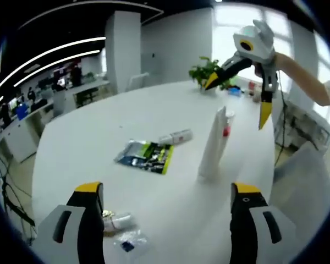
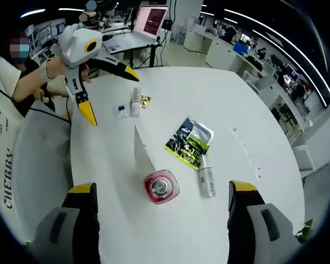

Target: Arrange the skincare products in the storage area until every visible bottle or jar stands upright without overlapping.

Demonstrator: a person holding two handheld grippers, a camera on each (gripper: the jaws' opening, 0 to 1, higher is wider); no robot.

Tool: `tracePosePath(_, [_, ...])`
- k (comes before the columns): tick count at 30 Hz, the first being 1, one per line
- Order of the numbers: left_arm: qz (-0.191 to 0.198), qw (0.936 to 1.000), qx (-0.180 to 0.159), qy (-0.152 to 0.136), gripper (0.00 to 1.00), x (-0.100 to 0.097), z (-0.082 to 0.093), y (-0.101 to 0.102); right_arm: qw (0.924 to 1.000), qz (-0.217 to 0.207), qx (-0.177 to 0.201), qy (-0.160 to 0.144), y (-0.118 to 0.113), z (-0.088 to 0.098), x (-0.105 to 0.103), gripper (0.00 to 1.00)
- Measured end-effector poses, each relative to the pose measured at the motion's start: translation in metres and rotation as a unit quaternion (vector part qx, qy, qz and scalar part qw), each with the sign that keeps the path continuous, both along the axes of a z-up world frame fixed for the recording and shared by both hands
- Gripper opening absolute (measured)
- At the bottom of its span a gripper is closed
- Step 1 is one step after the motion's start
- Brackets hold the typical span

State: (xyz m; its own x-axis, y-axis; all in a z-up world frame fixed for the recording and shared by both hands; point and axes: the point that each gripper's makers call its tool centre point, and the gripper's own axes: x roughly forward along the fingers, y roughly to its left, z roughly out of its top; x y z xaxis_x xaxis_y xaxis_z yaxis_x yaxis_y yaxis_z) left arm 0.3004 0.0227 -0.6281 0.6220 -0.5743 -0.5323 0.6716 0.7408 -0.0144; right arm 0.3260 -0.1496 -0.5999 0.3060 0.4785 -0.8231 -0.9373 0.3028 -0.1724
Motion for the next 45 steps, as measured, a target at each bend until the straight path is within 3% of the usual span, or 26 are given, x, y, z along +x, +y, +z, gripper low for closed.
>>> tracePosePath(7, [0.011,0.9999,0.002,0.006,0.99,-0.002,-0.001,0.009,0.9999,-0.012,0.009,-0.001,-0.013,0.000,-0.002,0.99])
tracePosePath(16, [0.004,0.9997,-0.019,0.016,0.99,-0.009,-0.002,0.006,0.9997,-0.023,0.011,0.002,-0.026,-0.003,-0.016,0.99])
tracePosePath(24, [0.008,0.9997,-0.016,0.015,0.99,-0.010,-0.001,0.006,0.9994,-0.027,0.017,0.010,-0.033,-0.010,-0.013,0.99])
tracePosePath(31, [0.007,0.9997,-0.018,0.014,0.99,-0.011,0.000,0.004,0.9991,-0.036,0.021,0.006,-0.041,-0.018,-0.001,1.00])
tracePosePath(34, [0.007,0.9997,-0.021,0.013,0.99,-0.010,0.002,0.005,0.9989,-0.046,0.006,0.002,-0.050,-0.020,0.003,1.00])
tracePosePath(38, [0.007,0.9996,-0.025,0.012,0.99,-0.007,0.002,0.007,0.9981,-0.058,0.018,0.003,-0.055,-0.021,0.007,1.00])
tracePosePath(45, [0.006,0.9996,-0.023,0.016,0.99,-0.007,0.000,0.009,0.9969,-0.074,0.019,0.017,-0.066,-0.031,0.026,0.88])
